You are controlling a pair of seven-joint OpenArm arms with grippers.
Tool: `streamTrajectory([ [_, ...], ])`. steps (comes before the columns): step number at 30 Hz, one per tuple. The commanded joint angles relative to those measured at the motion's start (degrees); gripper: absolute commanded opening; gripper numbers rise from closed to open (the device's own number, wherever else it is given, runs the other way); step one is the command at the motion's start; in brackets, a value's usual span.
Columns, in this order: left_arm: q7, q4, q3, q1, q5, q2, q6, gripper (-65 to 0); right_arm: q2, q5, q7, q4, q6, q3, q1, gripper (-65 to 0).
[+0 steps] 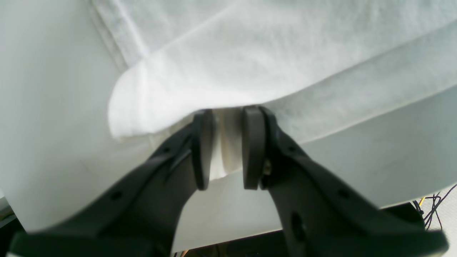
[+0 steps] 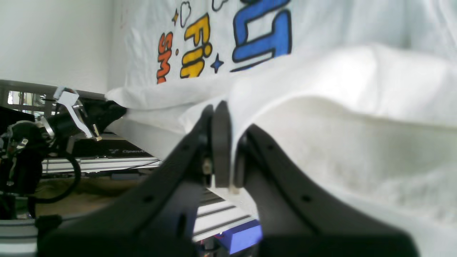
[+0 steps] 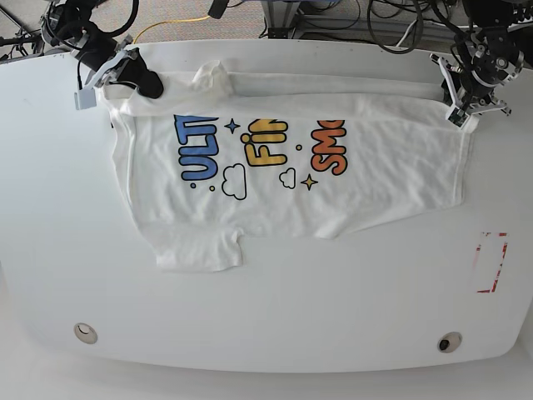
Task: Fold the T-shirt properly
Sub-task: 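Hold the collar edge with both grippers and pull it taut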
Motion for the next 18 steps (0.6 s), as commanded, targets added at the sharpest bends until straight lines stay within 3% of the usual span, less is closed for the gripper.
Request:
streamTrajectory([
  [1,-0.7,1.04,-0.28,0.09,-0.01,-2.02,0.36,-52.9,1.85,1.52,1.1,0.71,0.12,0.43,1.5,-65.0],
  [7,-0.7,1.12,-0.28,-0.17,-0.01,-2.46,0.36,-52.9,3.78,-2.26,1.19,0.71,0.12,0.26,6.07,-65.0],
  [13,-0.7,1.04,-0.45,-0.26,-0.01,-2.98,0.36,-52.9,4.58,-11.67,1.27,0.71,0.12,0.61,8.62,-65.0],
  [18,-0.7,1.12,-0.36,-0.26,-0.27,-3.42,0.36,-52.9,4.58,-20.46,1.36,0.71,0.12,2.46,9.94,-56.4],
])
